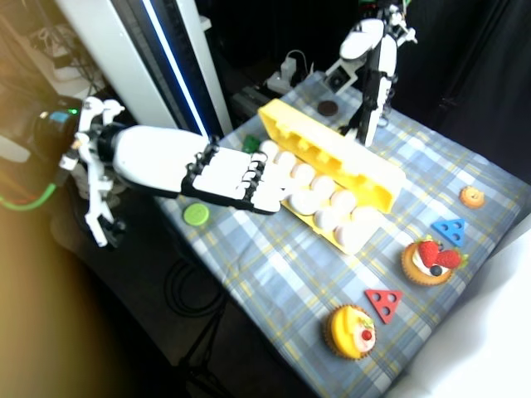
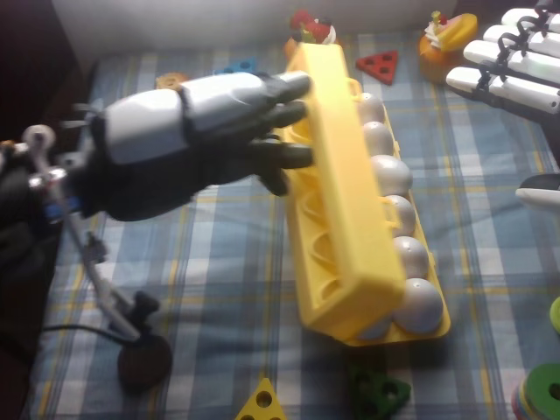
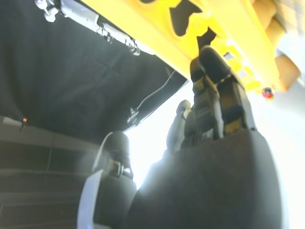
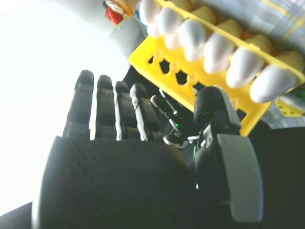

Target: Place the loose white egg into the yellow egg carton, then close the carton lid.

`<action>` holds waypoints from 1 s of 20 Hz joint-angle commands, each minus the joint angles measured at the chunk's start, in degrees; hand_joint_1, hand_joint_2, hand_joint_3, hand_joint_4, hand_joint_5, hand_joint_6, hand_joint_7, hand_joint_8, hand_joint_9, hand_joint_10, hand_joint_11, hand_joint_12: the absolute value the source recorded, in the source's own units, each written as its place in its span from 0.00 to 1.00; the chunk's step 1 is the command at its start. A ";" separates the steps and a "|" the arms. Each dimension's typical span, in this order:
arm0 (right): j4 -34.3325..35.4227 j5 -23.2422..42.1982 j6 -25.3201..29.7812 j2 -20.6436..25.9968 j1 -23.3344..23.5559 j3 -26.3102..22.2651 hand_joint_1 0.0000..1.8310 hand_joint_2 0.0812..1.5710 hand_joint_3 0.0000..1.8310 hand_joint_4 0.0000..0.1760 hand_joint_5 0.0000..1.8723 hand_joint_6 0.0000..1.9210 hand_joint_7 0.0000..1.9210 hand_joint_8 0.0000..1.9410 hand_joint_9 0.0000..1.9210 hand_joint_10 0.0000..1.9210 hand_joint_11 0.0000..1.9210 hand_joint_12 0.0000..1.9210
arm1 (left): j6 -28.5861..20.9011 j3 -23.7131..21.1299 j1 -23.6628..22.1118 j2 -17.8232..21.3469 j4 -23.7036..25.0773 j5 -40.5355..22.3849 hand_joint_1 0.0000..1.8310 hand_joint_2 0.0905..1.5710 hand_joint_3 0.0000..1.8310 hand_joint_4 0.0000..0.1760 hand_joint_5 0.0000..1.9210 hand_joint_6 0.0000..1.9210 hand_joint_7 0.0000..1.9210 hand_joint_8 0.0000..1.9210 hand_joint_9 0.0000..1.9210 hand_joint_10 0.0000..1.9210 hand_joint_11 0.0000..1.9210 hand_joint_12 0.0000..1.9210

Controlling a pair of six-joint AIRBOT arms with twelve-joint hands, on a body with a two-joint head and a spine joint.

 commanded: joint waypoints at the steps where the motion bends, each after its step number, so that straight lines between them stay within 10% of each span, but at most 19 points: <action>1: 0.43 7.05 -0.17 0.52 0.33 -0.10 0.19 0.85 0.00 0.00 0.00 0.00 0.00 0.00 0.00 0.00 0.00 0.00 | -1.43 0.40 -1.18 -0.79 -0.95 -5.11 0.00 0.75 0.00 0.09 0.00 0.00 0.00 0.00 0.17 0.01 0.09 0.77; 3: 0.43 7.10 -0.17 0.55 0.27 -0.10 0.21 0.85 0.00 0.00 0.00 0.00 0.00 0.00 0.00 0.00 0.00 0.00 | -3.45 1.89 -2.77 -2.91 1.82 -3.83 0.00 0.77 0.00 0.15 0.00 0.00 0.00 0.00 0.20 0.03 0.07 0.82; 5: 0.44 7.13 -0.17 0.56 0.26 -0.11 0.21 0.85 0.00 0.00 0.00 0.00 0.00 0.00 0.00 0.00 0.00 0.00 | -4.82 2.99 -4.42 -4.80 4.61 -2.19 0.00 0.79 0.01 0.01 0.00 0.00 0.00 0.00 0.19 0.03 0.04 0.81; 8: 0.49 7.16 -0.17 0.60 0.16 -0.11 0.20 0.85 0.00 0.00 0.00 0.00 0.00 0.00 0.00 0.00 0.00 0.00 | -8.42 5.18 -7.03 -7.47 10.23 0.45 0.00 0.81 0.00 0.34 0.00 0.00 0.00 0.00 0.01 0.36 0.00 0.94; 10: 0.50 7.17 -0.17 0.60 0.12 -0.12 0.21 0.86 0.00 0.00 0.00 0.00 0.00 0.00 0.00 0.00 0.00 0.00 | -9.54 5.75 -8.38 -8.10 13.15 1.83 0.00 0.81 0.00 0.00 0.00 0.00 0.00 0.00 0.00 0.10 0.00 0.78; 12: 0.59 7.17 -0.17 0.60 0.04 -0.13 0.20 0.86 0.00 0.02 0.00 0.00 0.00 0.00 0.00 0.00 0.00 0.00 | -9.71 5.99 -8.94 -7.83 13.65 1.92 0.00 0.79 0.00 0.04 0.00 0.00 0.00 0.00 0.02 0.10 0.00 0.71; 13: 0.62 7.25 -0.17 0.69 -0.09 -0.19 0.21 0.86 0.00 0.06 0.00 0.00 0.00 0.00 0.00 0.00 0.00 0.00 | -9.62 5.80 -8.97 -6.82 13.09 1.29 0.00 0.80 0.00 0.23 0.00 0.00 0.00 0.00 0.00 0.10 0.00 0.73; 16: 0.82 8.19 -0.17 1.07 -0.43 -0.53 0.21 0.86 0.00 0.00 0.00 0.00 0.00 0.00 0.00 0.00 0.00 0.00 | -3.82 2.31 -9.08 -1.45 8.97 -0.67 0.00 0.83 0.00 0.00 0.00 0.00 0.07 0.02 0.06 0.41 0.03 0.92; 19: 1.37 10.24 -0.17 2.10 -1.40 -1.25 0.23 0.87 0.00 0.23 0.00 0.00 0.00 0.00 0.00 0.00 0.00 0.00 | 2.21 -1.18 -9.15 4.25 5.03 -2.75 0.00 0.80 0.00 0.16 0.00 0.00 0.06 0.00 0.07 0.26 0.00 0.81; 20: 1.59 11.07 -0.17 2.46 -1.78 -1.51 0.22 0.86 0.00 0.49 0.00 0.00 0.00 0.00 0.00 0.00 0.00 0.00 | 4.36 -2.35 -9.15 6.26 3.63 -3.46 0.00 0.83 0.00 0.29 0.00 0.00 0.01 0.00 0.02 0.28 0.00 0.83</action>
